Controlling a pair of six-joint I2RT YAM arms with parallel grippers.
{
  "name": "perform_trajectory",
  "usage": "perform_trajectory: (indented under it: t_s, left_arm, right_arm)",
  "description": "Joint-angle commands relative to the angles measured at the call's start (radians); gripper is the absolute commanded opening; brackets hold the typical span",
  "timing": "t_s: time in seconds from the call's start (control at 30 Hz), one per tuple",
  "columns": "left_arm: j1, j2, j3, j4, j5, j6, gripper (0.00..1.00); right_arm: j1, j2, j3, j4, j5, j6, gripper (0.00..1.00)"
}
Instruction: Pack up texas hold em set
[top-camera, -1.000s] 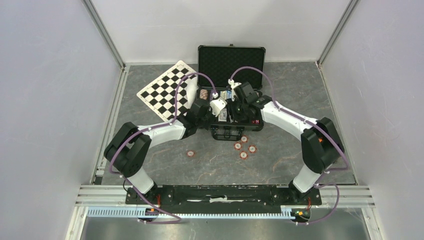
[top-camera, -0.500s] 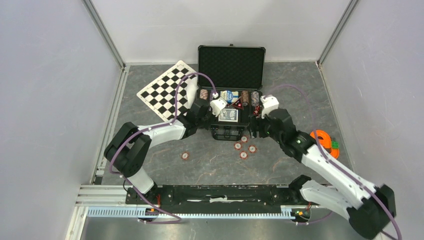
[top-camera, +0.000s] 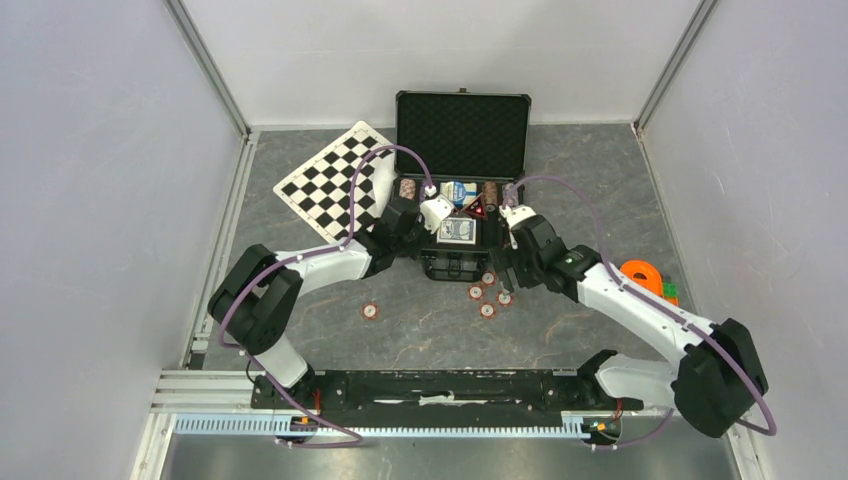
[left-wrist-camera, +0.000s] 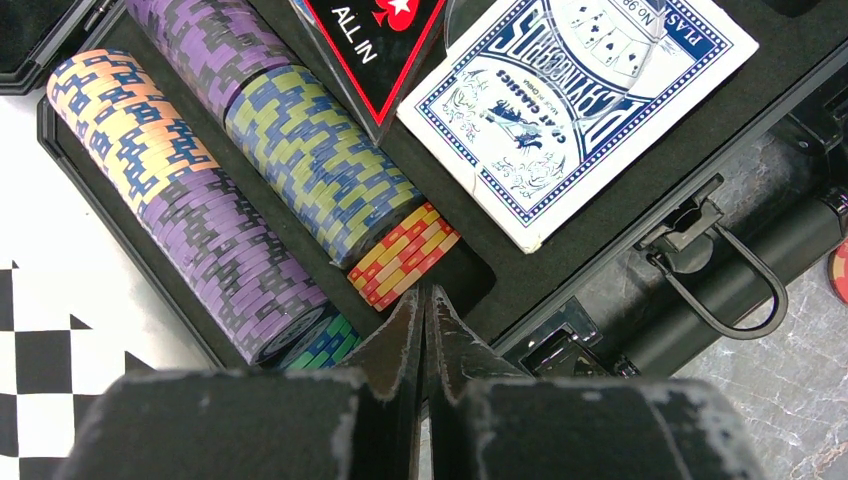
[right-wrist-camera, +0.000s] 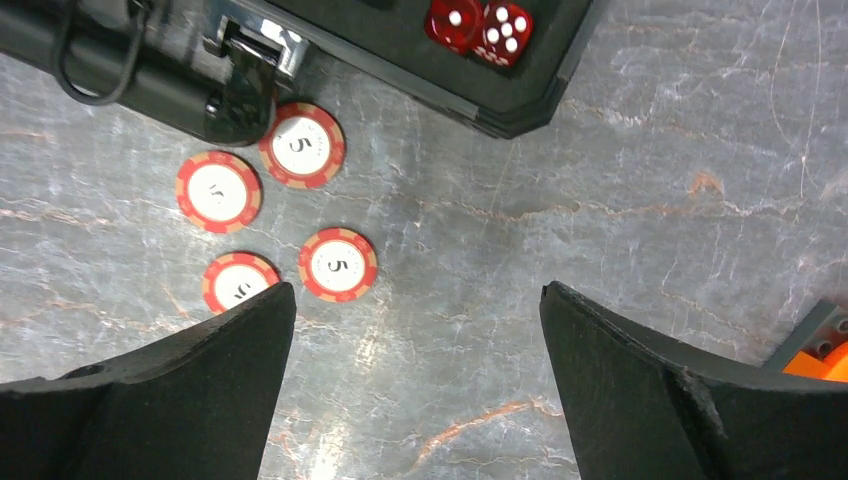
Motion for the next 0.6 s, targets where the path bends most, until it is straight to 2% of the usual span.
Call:
perform_trajectory:
  t_s: [0.0, 0.13, 0.37, 0.4, 0.57]
  left_arm:
    - [-0.005, -0.004, 0.021, 0.017, -0.011, 0.008, 0.07]
    - [-0.004, -0.003, 0.021, 0.017, -0.013, 0.010, 0.07]
    - [-0.004, -0.007, 0.021, 0.016, -0.007, 0.010, 0.07]
    - [-0.004, -0.010, 0.019, 0.016, -0.006, 0.010, 0.07]
    - [-0.004, -0.014, 0.018, 0.016, -0.007, 0.011, 0.07]
  right_arm:
    - [0.002, -0.038, 0.055, -0.059, -0.018, 0.000, 0.98]
    - [0.000, -0.140, -0.080, 0.097, -0.104, 0.055, 0.98]
    - [0.025, 0.109, 0.057, -0.087, -0.096, 0.097, 0.90]
    - [0.030, 0.127, 0.060, -0.091, -0.097, 0.106, 0.86]
    - [0.064, 0.167, 0.062, -0.069, -0.075, 0.130, 0.85]
